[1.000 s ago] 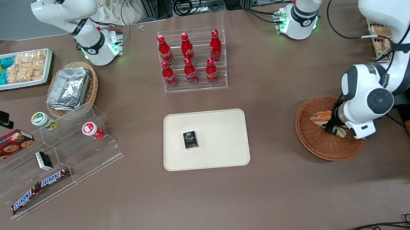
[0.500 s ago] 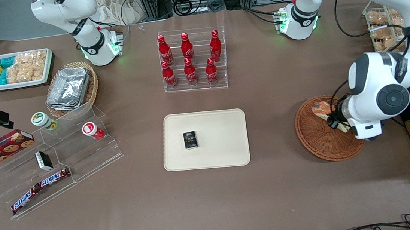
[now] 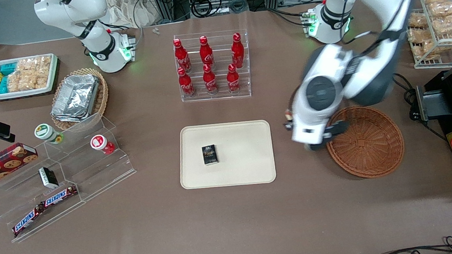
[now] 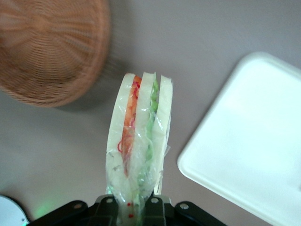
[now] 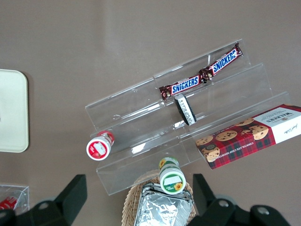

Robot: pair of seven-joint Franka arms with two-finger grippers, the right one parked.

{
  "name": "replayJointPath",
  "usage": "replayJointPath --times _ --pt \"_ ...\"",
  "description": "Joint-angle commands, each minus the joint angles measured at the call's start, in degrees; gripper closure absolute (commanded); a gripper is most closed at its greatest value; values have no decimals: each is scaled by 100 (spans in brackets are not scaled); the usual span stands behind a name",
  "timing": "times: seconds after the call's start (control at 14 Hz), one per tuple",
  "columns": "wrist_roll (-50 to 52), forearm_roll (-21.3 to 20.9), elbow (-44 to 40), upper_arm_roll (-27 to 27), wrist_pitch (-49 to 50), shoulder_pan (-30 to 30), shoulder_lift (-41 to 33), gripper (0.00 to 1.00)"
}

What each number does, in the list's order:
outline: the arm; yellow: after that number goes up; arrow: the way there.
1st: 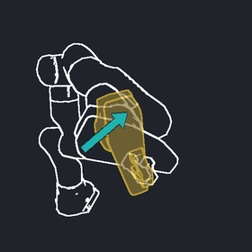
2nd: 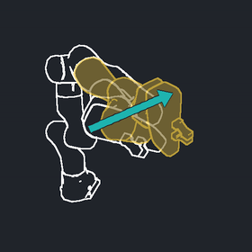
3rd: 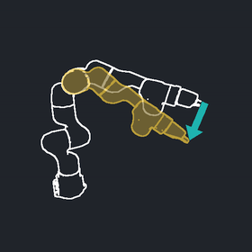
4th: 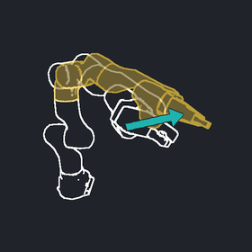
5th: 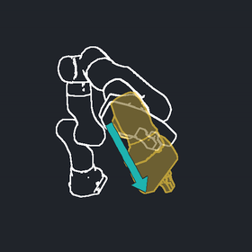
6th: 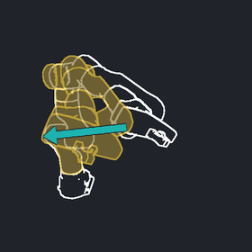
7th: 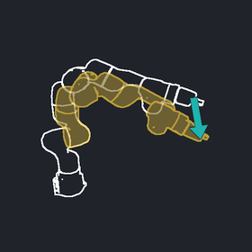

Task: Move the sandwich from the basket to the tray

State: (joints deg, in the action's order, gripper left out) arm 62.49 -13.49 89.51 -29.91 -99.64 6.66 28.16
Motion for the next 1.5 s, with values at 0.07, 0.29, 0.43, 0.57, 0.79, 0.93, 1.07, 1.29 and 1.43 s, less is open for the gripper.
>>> replayJointPath --times 0.07,0.29,0.43,0.57,0.79,0.93,1.07,1.29,1.43 --pt "-70 -259 -1460 2 -159 678 1594 98" --pt "-53 -277 -1498 20 -985 776 1912 95" --pt "-27 -399 -1489 20 -1102 785 1992 90" --pt "0 -487 -1506 20 -1137 785 2132 86" --pt "44 -540 -1506 20 -1190 820 2177 86" --pt "44 -540 -1506 20 -1190 828 2185 81" --pt "96 -558 -1506 20 -1198 864 2238 1" --pt "79 -584 -1462 20 -1181 872 2203 0" --pt "79 -602 -1428 29 -1067 846 2098 0"
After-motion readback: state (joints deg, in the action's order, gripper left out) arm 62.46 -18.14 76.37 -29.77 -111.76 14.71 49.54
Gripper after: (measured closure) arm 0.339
